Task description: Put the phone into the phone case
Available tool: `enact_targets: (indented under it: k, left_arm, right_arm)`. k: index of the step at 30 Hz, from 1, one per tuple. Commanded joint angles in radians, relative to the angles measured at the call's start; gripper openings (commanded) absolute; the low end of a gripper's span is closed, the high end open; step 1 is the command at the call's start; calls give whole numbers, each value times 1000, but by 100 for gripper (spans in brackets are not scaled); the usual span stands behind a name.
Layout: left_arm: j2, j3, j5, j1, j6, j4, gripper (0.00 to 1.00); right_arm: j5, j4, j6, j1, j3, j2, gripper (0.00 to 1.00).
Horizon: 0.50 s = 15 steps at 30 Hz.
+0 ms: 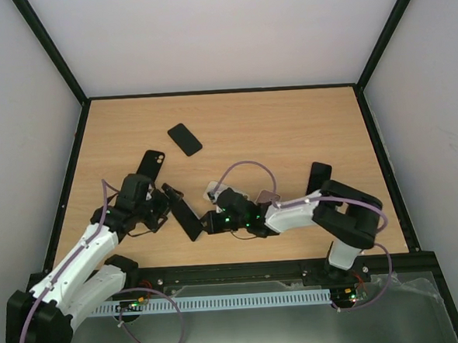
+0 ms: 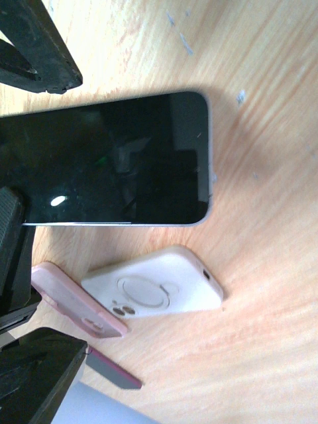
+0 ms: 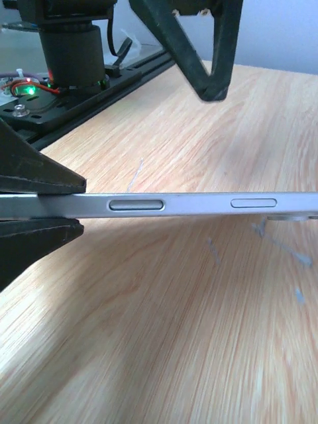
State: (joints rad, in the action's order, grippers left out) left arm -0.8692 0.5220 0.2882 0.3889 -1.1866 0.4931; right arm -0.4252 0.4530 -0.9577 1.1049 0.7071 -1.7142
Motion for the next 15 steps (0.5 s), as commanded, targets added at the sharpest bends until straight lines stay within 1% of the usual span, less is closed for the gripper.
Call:
enact_targets:
  k: [1,6,9,11,15]
  left_arm:
    - [55,-3,-17,4,63,-38,99]
    - [61,-60,18,5,146,-129,96]
    - [33,-91,71,19,165,-217,92]
    - [-3,-94,75,48,175,-262,90]
    - [-78,-93,70,139,173,-367,90]
  right_arm:
    - [169,-100,-29,4,-67,166,2]
    - [354,-291,-97,4,-153,424,2]
    - [473,-426,-173,4,-199,581,2]
    - [531,-500,-217,4,-231,668,2]
    - [636,-656,-289,4,-252,796,2]
